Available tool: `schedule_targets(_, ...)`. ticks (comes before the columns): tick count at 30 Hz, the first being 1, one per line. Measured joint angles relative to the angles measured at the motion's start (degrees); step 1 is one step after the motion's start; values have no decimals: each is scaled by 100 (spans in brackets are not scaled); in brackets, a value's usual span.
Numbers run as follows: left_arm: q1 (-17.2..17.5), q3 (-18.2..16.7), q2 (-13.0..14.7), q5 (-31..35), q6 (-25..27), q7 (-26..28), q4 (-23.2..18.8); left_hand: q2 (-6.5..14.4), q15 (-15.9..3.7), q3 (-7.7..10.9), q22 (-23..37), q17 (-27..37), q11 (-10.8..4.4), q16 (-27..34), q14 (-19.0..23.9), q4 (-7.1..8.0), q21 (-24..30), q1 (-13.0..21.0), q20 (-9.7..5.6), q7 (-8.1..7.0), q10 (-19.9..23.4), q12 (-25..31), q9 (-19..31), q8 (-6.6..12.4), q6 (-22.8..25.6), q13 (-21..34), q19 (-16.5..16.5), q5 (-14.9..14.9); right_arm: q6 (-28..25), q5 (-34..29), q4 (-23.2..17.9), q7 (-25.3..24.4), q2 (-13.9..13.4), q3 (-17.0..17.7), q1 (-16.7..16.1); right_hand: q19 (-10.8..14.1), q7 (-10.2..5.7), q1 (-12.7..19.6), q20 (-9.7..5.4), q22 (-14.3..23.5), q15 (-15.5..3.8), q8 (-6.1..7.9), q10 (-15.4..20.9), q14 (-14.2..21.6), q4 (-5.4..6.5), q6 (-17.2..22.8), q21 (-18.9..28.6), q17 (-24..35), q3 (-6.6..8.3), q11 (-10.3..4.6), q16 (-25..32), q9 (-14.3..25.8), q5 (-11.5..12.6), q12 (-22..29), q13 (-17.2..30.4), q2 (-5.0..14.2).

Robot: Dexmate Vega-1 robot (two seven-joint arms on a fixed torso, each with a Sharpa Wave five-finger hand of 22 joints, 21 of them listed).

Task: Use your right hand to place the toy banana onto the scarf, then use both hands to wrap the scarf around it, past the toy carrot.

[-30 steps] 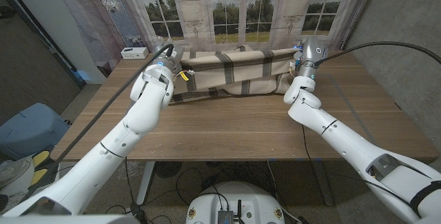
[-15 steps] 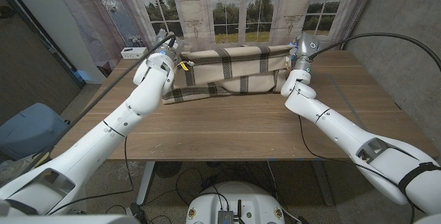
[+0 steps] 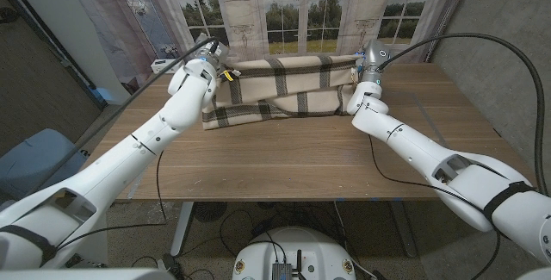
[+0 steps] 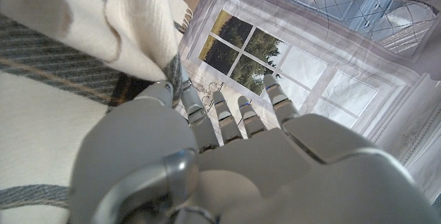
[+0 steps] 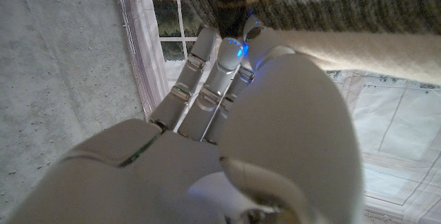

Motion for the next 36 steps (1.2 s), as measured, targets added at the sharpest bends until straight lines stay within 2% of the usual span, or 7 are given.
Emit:
schedule_targets(6, -188, 165, 73, -243, 93, 151, 251, 1, 0, -8, 0, 0, 0, 0, 0, 7, 0, 1, 0, -20, 0, 0, -38, -33, 21, -26, 0, 38, 194, 74, 546, 8, 183, -174, 278, 0, -10, 0, 0, 0, 0, 0, 0, 0, 0, -9, 22, 0, 0, 0, 0, 1, 0, 0, 0, 0)
schedule_targets(19, -446, 450, 189, -666, 292, 552, 688, 42, -62, -43, -28, 1, -17, 0, 61, -6, 0, 42, -2, 12, 105, 44, -154, -55, 113, -27, 3, 87, 526, 230, 1467, 11, 538, -496, 735, -72, -57, 0, 10, 1, -31, -4, -11, -31, 15, -67, 45, 0, 64, 11, 0, 1, 0, -52, 127, 0)
schedule_targets(24, -527, 559, 223, -857, 363, 788, 880, 38, -113, -47, -28, -28, -61, 0, 71, -1, 0, 90, -67, 86, 164, 44, -219, -61, 208, -27, 40, 87, 630, 281, 1857, 5, 711, -651, 911, -116, -120, -33, 11, 1, -3, -55, -21, -64, 39, -167, 55, 1, 88, 21, 0, 16, 18, -134, 238, 30)
schedule_targets(27, -566, 624, 246, -910, 380, 853, 984, 9, -134, -71, -28, -29, -68, 0, 92, -25, 21, 119, -105, 154, 218, 88, -275, -62, 278, -27, 63, 87, 668, 310, 1950, 3, 755, -690, 952, -187, -140, -94, 20, 1, -17, -77, -42, -187, 51, -231, 88, -51, 100, 41, -68, 19, 27, -208, 182, 77)
schedule_targets(30, -592, 672, 269, -1021, 416, 992, 1063, 9, -132, -94, -28, -49, -91, 0, 134, -48, 21, 118, -114, 167, 257, 89, -333, -68, 347, -44, 72, 87, 683, 337, 2165, 7, 867, -800, 1053, -286, -150, -132, 38, -7, -21, -79, -93, -320, 64, -304, 94, -212, 113, 92, -260, 19, 27, -257, 127, 116)
schedule_targets(32, -613, 728, 300, -1106, 457, 1090, 1134, -29, -112, -118, -28, -55, -130, 0, 154, -75, 21, 157, -147, 186, 295, 89, -381, -106, 367, -54, 104, 87, 685, 356, 2269, 28, 928, -858, 1106, -327, -161, -168, 40, -26, 20, -100, -148, -371, 54, -434, 150, -524, 166, 148, -555, 18, 27, -357, 72, 153)
schedule_targets(36, -637, 803, 346, -1184, 528, 1195, 1216, -38, -134, -167, -27, -82, -163, 0, 176, -191, 42, 295, -197, 134, 329, 89, -515, -257, 303, -54, 114, 9, 654, 390, 2399, 110, 1013, -952, 1182, -463, -237, -241, 54, -54, 76, -187, -392, -544, 54, -928, 216, -1224, 216, 392, -1255, 4, 27, -673, -135, 231)
